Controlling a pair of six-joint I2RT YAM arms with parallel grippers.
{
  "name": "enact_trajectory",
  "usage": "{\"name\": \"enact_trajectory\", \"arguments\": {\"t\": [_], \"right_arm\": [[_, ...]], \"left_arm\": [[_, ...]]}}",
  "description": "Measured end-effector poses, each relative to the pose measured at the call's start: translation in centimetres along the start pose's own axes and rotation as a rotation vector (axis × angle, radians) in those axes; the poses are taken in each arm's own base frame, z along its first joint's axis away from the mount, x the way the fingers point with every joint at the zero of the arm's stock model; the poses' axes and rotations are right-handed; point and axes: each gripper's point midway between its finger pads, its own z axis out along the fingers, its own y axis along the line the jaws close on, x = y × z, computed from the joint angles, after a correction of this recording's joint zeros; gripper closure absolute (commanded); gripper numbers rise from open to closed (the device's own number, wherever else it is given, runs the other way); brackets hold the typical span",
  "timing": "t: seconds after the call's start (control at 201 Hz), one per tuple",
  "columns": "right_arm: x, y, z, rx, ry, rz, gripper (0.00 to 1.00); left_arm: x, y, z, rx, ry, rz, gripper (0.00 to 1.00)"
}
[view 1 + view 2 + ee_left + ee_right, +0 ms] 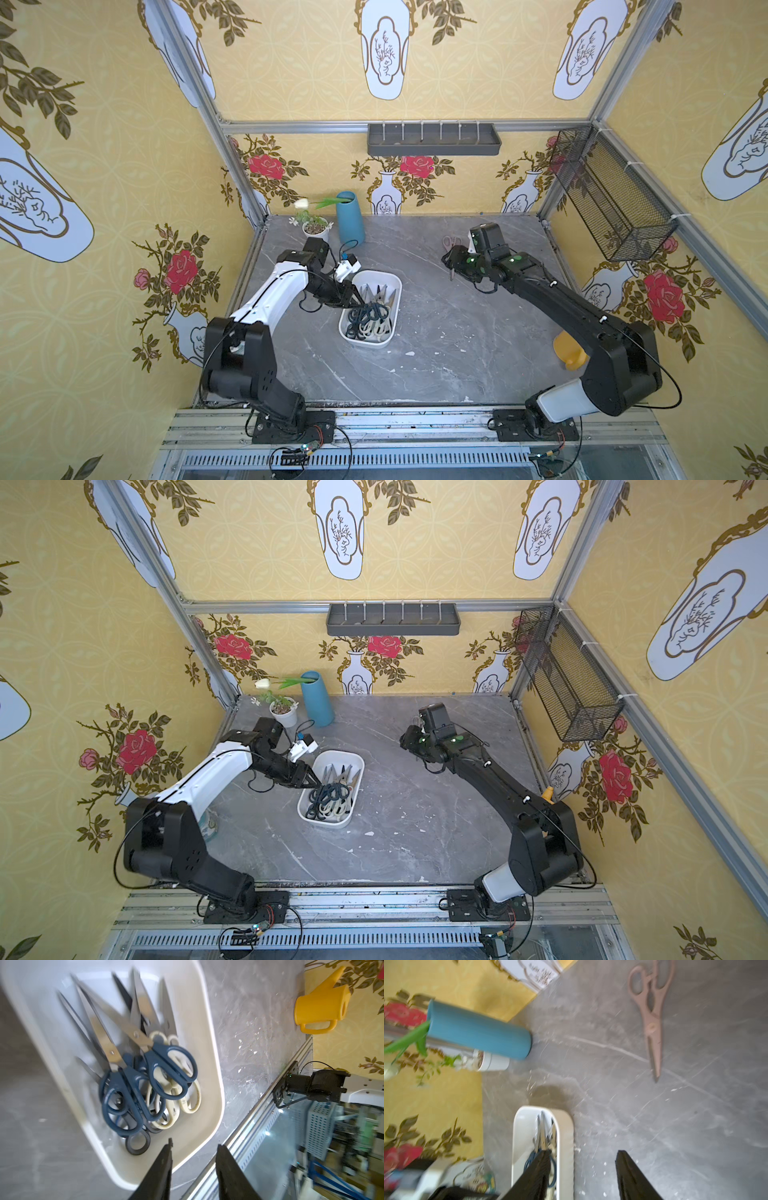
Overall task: Put the scissors into the storage box
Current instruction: Move the scissors to the center of the board.
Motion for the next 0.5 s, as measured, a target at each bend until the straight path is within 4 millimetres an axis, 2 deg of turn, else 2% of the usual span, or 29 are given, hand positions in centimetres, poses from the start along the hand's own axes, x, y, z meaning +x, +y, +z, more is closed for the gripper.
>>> {"name": "enact_trajectory", "arguments": {"t": [0.08,0.154,0.234,0.329,0.503], "right_arm": [[-2.1,-3.1,2.0,0.123,-0.003,-0.005,0.47],[-4.2,-5.4,4.3,0.227,-0.006,-0.048,0.48],[-5.5,-7.1,7.2,0.298,0.026,-0.11,0.49],[-8.0,-8.3,10.7,0.347,0.018,-0.187,0.5],[-11.7,-10.6,15.0,0.399,0.001,-0.253,0.51]], "left_arm": [[-1.1,-0.8,-2.6,-0.067,-0.086,0.121,0.58],[-1.4,-0.7,-3.8,-0.132,-0.128,0.212,0.58],[-1.5,-0.1,-4.2,-0.195,-0.146,0.283,0.58],[-1.5,0.9,-4.5,-0.267,-0.151,0.353,0.58],[-1.2,2.3,-4.3,-0.335,-0.146,0.401,0.58]]}}
